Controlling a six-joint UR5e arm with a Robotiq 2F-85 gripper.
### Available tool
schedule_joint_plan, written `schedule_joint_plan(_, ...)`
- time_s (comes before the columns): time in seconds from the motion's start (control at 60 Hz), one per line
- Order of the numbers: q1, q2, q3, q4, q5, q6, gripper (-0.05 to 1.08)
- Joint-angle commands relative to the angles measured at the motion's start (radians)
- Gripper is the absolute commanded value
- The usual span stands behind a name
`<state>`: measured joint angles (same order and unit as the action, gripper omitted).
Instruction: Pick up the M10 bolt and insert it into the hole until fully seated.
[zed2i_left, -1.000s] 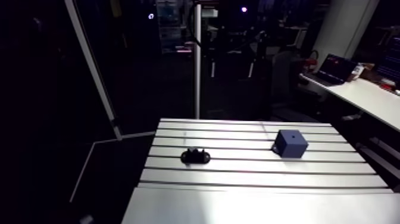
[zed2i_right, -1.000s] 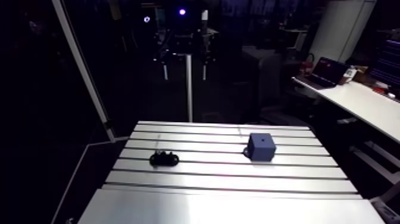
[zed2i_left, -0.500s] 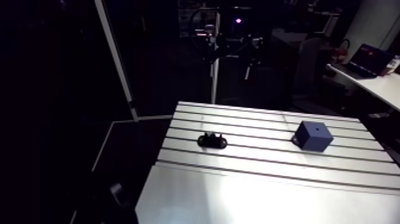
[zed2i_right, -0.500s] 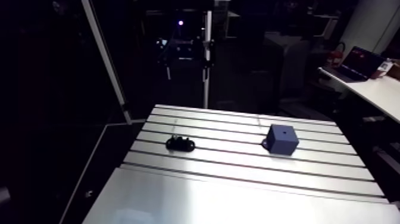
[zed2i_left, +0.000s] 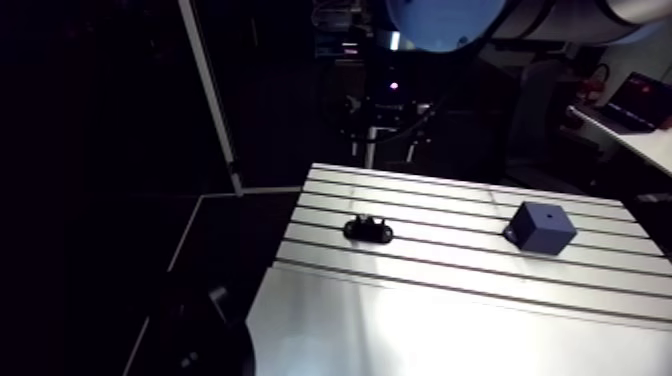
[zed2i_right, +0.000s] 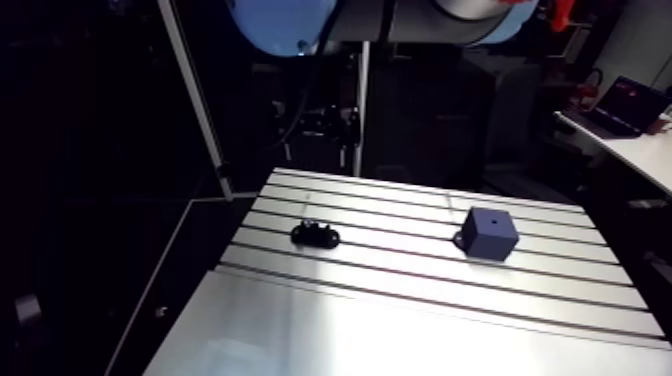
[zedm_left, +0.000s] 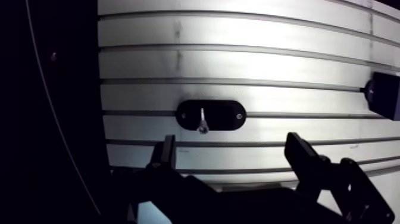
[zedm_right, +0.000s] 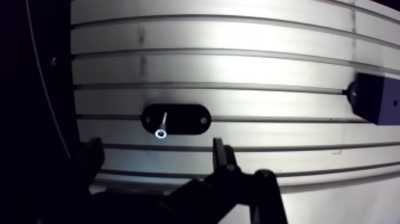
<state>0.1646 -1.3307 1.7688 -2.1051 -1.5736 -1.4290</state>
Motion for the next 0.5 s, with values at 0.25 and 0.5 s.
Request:
schedule_joint_plan(0.25, 0.024, 0.053, 0.074, -0.109, -0.029, 0.002, 0.15)
schedule_joint_plan(0.5, 0.041, 0.091, 0.072, -0.143, -0.029, 0.002, 0.33)
